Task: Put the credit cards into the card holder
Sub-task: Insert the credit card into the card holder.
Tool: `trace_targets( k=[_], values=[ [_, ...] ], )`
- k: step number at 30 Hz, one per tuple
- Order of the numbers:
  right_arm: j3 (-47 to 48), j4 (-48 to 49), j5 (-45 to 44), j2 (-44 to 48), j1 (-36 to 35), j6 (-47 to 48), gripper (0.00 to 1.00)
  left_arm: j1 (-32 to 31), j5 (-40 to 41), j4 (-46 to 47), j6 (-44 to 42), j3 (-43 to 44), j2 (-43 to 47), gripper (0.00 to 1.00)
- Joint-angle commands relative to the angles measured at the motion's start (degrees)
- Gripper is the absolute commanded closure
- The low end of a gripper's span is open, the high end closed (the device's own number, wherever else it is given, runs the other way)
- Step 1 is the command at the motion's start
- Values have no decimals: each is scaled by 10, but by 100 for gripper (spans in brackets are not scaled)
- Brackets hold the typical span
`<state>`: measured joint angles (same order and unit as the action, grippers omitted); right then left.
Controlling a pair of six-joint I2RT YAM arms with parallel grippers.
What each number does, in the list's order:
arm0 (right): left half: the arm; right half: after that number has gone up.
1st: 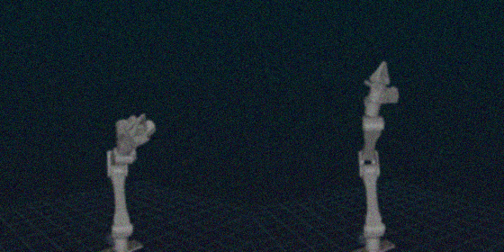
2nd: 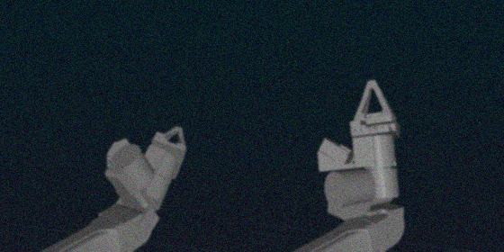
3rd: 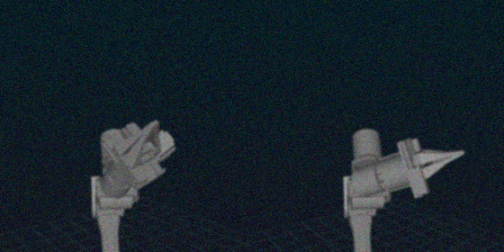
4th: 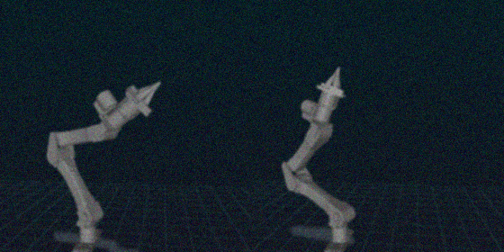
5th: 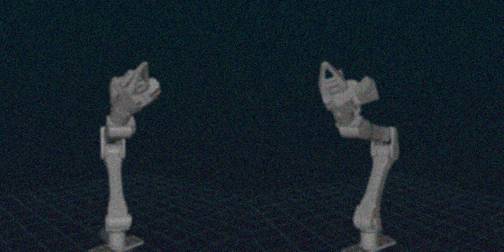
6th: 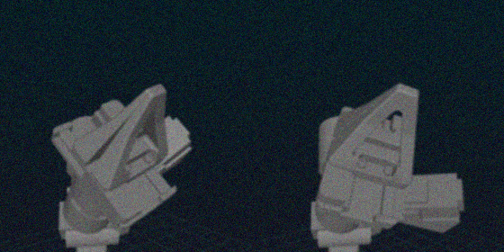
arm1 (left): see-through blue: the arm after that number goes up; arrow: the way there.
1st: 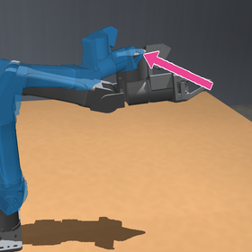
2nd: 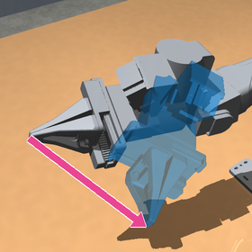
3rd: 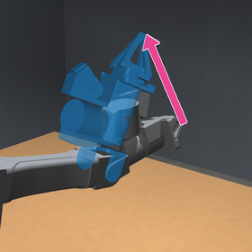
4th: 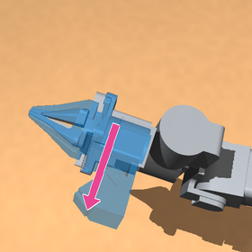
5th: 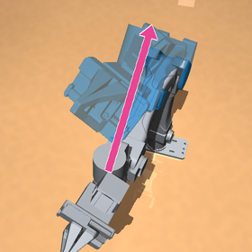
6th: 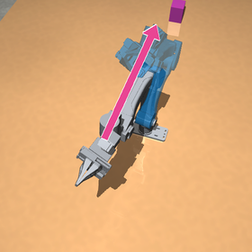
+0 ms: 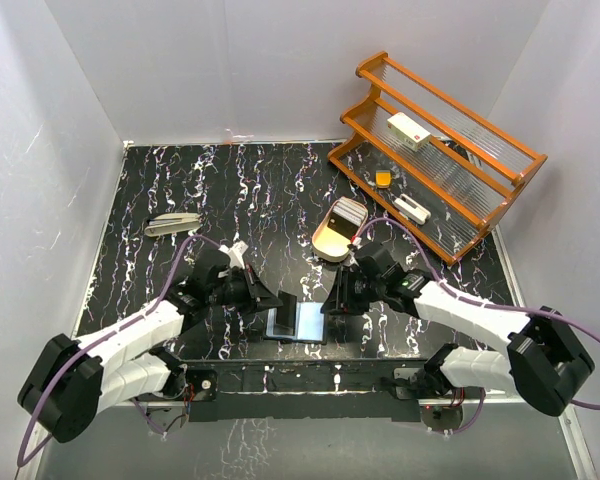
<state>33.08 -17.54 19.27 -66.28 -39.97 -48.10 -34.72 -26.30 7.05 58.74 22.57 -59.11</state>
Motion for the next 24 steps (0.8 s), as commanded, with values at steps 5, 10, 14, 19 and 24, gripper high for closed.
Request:
trace_targets(
  k=[5,10,14,19,24],
  values=[
    [45,11,-60,-55,-50,15,73,-2,-47,66,-7,-13,-51,100],
    [72,-10,-94,-98,-80,28,75,-2,-56,82,-14,-19,-81,100],
    [83,-24,-126,-121,-98,34,79,-2,-63,82,-23,-18,-107,100],
    [80,-30,-148,-141,-102,40,84,-2,-67,95,-23,-21,-123,100],
    [73,-30,-165,-150,-103,45,88,-2,-64,102,-25,-26,-130,100]
  ],
)
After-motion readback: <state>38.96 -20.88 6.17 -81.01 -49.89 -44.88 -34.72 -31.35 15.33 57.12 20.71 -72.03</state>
